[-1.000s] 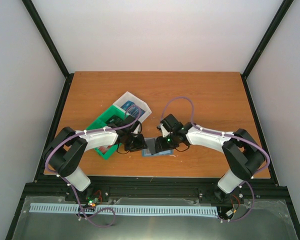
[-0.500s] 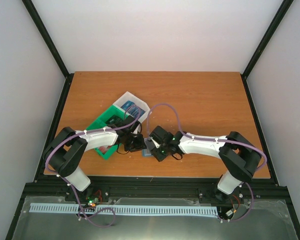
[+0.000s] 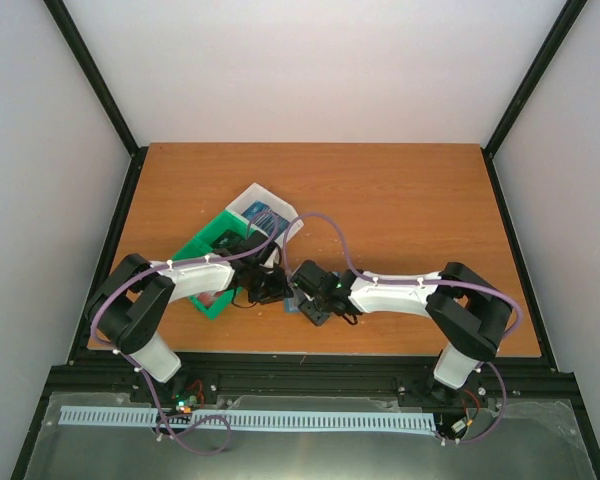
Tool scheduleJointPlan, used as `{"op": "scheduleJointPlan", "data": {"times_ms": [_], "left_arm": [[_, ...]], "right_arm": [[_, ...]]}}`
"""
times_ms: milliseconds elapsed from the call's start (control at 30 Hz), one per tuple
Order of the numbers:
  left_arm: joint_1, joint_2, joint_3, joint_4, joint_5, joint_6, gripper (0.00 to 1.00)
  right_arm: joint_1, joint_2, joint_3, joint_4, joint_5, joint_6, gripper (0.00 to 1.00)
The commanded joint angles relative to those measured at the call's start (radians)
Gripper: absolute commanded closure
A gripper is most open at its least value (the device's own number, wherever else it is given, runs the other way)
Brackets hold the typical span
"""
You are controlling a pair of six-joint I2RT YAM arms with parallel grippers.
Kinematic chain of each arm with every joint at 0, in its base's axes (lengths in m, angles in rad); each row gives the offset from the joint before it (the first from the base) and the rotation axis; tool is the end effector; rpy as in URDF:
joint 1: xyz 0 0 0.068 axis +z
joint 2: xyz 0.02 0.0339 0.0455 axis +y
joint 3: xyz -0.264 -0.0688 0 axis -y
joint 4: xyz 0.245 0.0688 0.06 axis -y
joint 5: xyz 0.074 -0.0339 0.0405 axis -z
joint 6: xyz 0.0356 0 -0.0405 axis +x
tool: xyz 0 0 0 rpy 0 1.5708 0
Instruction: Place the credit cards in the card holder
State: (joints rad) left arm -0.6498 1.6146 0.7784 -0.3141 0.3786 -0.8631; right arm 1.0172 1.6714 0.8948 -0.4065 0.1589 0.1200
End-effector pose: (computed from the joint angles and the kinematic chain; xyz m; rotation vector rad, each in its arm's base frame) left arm 0.2182 -0.1823 0.1379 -0.1957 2.9706 -0.8502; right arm 0.1649 0.2561 0.1462 -1.1451 2.4774 0.1054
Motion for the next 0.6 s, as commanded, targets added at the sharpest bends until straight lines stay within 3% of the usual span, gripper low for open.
{"op": "scheduleJointPlan", "data": {"times_ms": [0,167,333,567], "left_arm": [[-0.002,0.021,-0.03,-0.02,0.014,-0.008,0.7],[-0.002,0.024,-0.031,-0.015,0.019,-0.004,0.7],[0.0,0.019,-0.032,-0.013,0.014,-0.005,0.7],[0.0,0.01,-0.039,-0.001,0.014,-0.013,0.69]], "right_arm": [[0.011,0.012,0.01,0.073,0.053,0.044,0.39],[0.01,0.004,0.007,0.109,0.051,0.155,0.39],[0.002,-0.088,-0.025,0.12,-0.05,0.193,0.34],[-0.146,-0.198,-0.073,0.139,-0.23,0.324,0.28]]}}
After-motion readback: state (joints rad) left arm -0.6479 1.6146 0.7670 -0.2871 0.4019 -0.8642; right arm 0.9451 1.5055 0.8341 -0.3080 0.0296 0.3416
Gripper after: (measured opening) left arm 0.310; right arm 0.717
